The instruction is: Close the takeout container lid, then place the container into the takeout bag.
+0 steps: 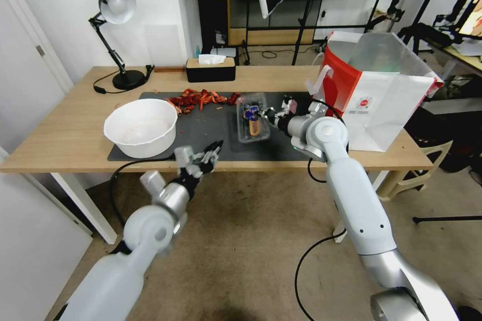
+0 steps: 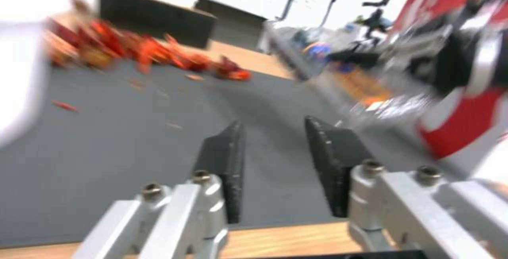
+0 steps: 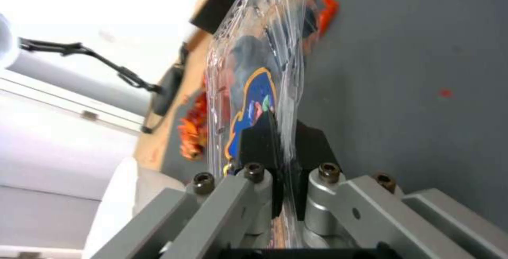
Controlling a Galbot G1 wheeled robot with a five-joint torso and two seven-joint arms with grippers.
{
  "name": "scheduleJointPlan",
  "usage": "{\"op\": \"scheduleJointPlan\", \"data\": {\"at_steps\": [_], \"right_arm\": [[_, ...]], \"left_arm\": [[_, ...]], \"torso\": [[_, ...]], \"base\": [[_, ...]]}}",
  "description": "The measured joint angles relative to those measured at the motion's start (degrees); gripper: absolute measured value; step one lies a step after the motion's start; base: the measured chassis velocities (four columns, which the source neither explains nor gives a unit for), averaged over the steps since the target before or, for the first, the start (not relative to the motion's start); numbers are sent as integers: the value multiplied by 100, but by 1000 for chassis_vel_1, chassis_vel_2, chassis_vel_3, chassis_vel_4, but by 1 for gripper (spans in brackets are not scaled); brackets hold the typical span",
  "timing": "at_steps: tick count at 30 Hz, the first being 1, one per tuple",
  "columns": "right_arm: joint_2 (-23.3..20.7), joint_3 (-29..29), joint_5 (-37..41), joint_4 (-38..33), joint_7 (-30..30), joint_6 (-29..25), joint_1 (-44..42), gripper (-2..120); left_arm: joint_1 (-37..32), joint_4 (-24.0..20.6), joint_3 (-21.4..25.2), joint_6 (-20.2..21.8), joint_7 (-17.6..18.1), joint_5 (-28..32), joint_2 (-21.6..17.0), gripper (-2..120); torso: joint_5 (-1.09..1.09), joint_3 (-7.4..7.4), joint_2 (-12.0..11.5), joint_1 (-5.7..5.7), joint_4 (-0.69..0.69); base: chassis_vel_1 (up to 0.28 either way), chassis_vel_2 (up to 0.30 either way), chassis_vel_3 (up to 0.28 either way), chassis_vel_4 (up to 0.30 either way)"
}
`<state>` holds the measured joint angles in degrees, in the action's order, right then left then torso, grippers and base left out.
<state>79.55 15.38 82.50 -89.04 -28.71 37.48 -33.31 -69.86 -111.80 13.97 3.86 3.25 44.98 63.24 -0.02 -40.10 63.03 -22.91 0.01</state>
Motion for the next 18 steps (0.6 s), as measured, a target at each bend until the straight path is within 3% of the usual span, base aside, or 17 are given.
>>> {"op": "scheduleJointPlan", "data": {"at_steps": [1, 4, 7, 8, 9, 12, 18], "right_arm": [[0, 0, 0, 0, 0, 0, 0, 0], [33, 8, 19, -25, 64, -107, 35, 0], [32, 28, 45, -60, 73, -140, 35, 0], [11, 75, 107, -150, 102, -212, 30, 0], [11, 75, 107, -150, 102, -212, 30, 0], [-105, 166, 155, -397, 165, -355, 2, 0], [-368, 430, -2, -870, 351, -551, -39, 0]], "left_arm": [[0, 0, 0, 0, 0, 0, 0, 34], [-262, 2, 186, -323, 23, -749, -25, 47], [-321, 7, 237, -396, 54, -952, -22, 51], [-464, 15, 333, -529, 117, -1337, 11, 62], [-464, 15, 333, -529, 117, -1337, 11, 62], [-877, -65, 521, -683, 372, -1970, 172, 77], [-1159, -109, 555, -692, 671, -2328, 348, 96]], "torso": [[0, 0, 0, 0, 0], [1, 0, 0, 0, 0], [2, 0, 0, 0, -1], [1, 0, -1, 0, -2], [1, 0, -1, 0, -2], [2, 0, -1, 0, -1], [2, 0, -1, 0, -5]], "base": [[0, 0, 0, 0], [0, 0, 0, 0], [0, 0, 0, 0], [0, 0, 0, 0], [0, 0, 0, 0], [0, 0, 0, 0], [0, 0, 0, 0]]}}
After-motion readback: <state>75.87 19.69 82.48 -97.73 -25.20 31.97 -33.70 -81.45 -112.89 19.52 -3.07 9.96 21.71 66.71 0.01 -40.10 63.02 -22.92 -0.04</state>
